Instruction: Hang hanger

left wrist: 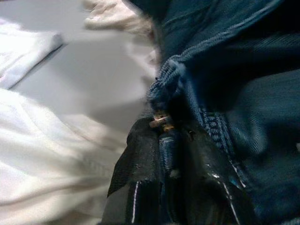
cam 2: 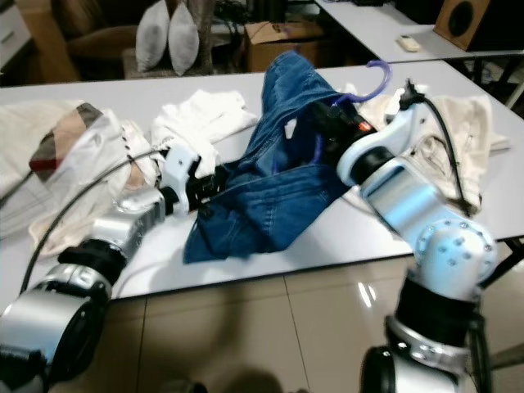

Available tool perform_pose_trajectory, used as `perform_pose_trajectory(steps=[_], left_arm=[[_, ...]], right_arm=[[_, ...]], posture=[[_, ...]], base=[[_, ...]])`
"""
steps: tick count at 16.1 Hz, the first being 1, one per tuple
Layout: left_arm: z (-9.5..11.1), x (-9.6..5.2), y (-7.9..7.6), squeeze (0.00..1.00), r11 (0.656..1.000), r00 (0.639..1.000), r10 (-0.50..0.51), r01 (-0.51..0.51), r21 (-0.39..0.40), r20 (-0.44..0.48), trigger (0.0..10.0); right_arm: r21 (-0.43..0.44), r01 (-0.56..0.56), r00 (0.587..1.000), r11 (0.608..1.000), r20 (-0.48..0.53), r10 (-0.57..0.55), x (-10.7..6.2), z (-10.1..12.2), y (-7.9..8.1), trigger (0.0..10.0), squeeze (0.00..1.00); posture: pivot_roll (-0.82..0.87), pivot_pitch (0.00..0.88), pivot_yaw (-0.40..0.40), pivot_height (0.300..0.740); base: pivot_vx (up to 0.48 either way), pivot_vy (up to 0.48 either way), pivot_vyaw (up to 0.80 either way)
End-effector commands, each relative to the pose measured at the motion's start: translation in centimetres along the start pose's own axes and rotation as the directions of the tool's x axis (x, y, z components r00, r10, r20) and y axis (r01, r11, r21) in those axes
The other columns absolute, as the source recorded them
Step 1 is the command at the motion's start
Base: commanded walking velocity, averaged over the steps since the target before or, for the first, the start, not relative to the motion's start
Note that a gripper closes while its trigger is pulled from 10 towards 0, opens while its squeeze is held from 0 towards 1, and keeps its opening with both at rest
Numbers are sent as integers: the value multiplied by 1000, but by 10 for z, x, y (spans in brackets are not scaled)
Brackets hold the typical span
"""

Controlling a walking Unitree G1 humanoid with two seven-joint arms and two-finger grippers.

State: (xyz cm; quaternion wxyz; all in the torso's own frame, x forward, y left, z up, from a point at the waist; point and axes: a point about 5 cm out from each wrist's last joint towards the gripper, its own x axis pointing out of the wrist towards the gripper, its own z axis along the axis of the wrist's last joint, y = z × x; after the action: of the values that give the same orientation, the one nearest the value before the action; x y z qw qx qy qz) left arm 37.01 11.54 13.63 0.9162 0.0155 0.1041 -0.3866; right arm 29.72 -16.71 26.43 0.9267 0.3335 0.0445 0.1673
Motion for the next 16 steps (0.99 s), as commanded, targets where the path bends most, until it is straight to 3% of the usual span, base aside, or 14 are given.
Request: perform_pose_trajectory(steps=[1, 2, 3, 5, 6, 9, 10, 12, 14, 16], left_arm=[[0, -10, 2, 1000, 999, 999, -34, 33, -19, -9, 10000], [-1, -14, 2, 1000, 999, 999, -37, 37, -19, -12, 10000], [-5, -32, 2, 1000, 999, 999, -35, 35, -30, -23, 10000], [-6, -50, 1, 1000, 999, 1000, -24, 24, -48, -4, 10000], [-4, -70, 2, 0, 998, 999, 18, -15, -68, 48, 10000], [9, -97, -8, 0, 994, 991, 38, -25, -105, 126, 10000], [17, -105, -13, 0, 995, 982, 66, -52, -82, 174, 10000], [17, -110, -13, 0, 965, 946, 253, -233, -118, 202, 10000], [13, -110, -19, 0, 958, 943, 282, -270, -94, 175, 10000], [-1, -105, -33, 0, 942, 937, 332, -335, 10, 110, 10000]], right_arm=[[-46, -42, 999, 998, -5, 42, -1, 1, 7, 10000, 0], [-54, -44, 999, 998, -7, 44, -2, 1, 7, 10000, 0], [-77, -66, 998, 995, -20, 64, -5, 4, 6, 10000, 0], [-103, -98, 995, 990, -42, 94, -9, 6, 4, 10000, 0], [-135, -137, 989, 981, -79, 127, -15, 8, 2, 10000, 0], [-208, -219, 969, 953, -161, 188, -35, 15, -4, 10000, 0], [-235, -233, 962, 943, -198, 189, -45, 18, -9, 10000, 0], [-255, -192, 966, 948, -220, 136, -51, 17, -19, 10000, 0], [-253, -177, 965, 951, -232, 118, -51, 11, -23, 10000, 0], [-255, -78, 972, 964, -234, 17, -49, -16, -36, 10000, 0]], posture=[[-84, 1, -7, 740], [-87, 0, -10, 740], [-88, 0, -15, 740], [-89, 0, -22, 740], [-84, 3, -25, 740], [-71, 5, -47, 740], [-71, 1, -52, 740], [-73, 0, -51, 740], [-83, 12, -44, 740], [-77, 18, -48, 740]], base=[[0, 0, 800], [0, 0, 800], [0, 0, 800], [0, 0, 800], [0, 0, 800], [0, 0, 800], [0, 0, 800], [0, 0, 800], [0, 0, 800], [0, 0, 0]])
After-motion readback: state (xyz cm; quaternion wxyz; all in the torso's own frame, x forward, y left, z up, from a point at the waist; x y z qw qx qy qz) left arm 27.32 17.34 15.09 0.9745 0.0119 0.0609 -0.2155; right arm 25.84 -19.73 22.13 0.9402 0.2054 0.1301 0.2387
